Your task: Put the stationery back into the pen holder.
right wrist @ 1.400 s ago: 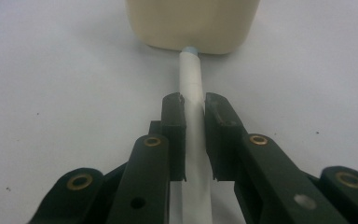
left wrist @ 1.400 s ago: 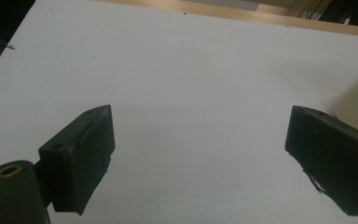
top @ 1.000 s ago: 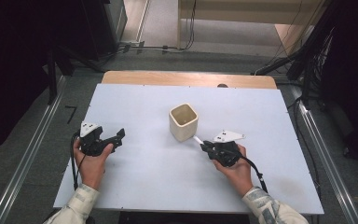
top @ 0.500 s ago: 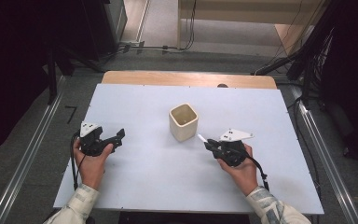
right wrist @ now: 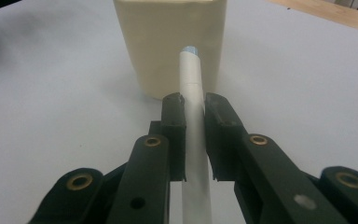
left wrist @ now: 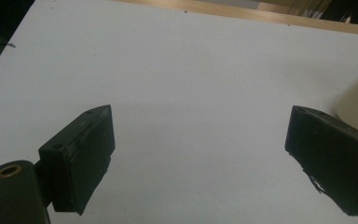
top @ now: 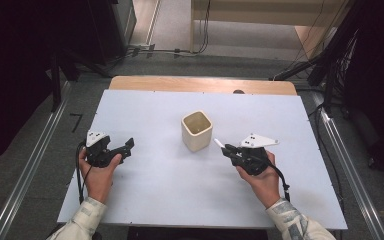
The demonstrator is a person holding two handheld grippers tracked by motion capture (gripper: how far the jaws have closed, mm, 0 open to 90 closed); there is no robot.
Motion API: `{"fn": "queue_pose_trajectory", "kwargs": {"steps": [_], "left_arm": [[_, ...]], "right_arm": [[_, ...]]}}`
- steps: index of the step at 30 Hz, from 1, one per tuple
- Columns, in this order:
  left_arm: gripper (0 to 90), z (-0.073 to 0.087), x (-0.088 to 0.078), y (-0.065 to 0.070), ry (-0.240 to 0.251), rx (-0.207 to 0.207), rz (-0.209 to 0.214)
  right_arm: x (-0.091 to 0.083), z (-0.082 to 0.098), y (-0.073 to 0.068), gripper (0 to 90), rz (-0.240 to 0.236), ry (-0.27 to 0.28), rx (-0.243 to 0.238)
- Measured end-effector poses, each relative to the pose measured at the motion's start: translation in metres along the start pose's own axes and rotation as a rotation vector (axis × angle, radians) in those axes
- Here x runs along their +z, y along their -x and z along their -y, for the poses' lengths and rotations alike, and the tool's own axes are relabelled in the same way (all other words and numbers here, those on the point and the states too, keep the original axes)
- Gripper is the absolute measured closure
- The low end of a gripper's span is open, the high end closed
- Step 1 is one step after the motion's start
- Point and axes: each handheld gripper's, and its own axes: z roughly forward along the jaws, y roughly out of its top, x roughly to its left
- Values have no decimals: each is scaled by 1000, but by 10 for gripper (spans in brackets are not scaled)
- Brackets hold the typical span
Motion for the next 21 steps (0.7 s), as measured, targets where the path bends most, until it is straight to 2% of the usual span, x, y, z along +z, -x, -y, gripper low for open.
{"fn": "queue_pose_trajectory", "kwargs": {"steps": [21], "left_arm": [[91, 0, 0, 0, 0, 0, -1]], "right_arm": [[-10, -18, 3, 765, 11, 60, 5]]}}
